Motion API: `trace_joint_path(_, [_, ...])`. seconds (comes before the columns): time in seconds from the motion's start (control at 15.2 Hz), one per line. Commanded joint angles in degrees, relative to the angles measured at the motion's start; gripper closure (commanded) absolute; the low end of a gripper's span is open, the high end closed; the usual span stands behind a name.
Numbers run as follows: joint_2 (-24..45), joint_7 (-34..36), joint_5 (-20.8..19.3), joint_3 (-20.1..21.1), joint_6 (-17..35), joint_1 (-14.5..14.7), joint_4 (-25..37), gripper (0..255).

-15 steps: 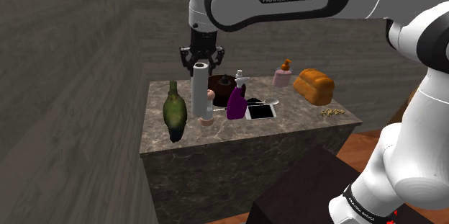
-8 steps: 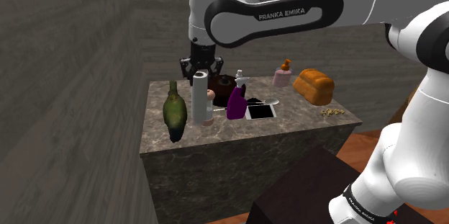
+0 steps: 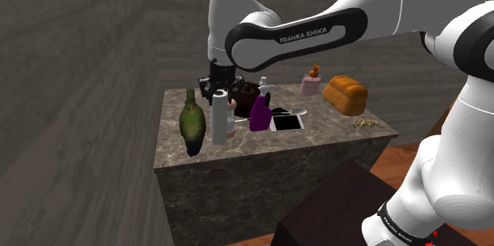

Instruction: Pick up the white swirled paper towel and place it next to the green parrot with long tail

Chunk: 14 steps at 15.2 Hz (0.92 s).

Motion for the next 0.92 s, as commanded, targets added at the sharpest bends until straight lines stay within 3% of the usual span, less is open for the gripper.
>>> trace_joint_path(0.0, [0.24, 0.23, -0.18, -0.06, 1.48, -0.05, -1.23, 255])
trace_joint_path(0.59, [2.13, 1.68, -1.32, -0.31, 7.62, -0.04, -5.62, 255])
trace_joint_path(0.86, [2.13, 1.68, -1.32, -0.31, 7.62, -0.04, -5.62, 255])
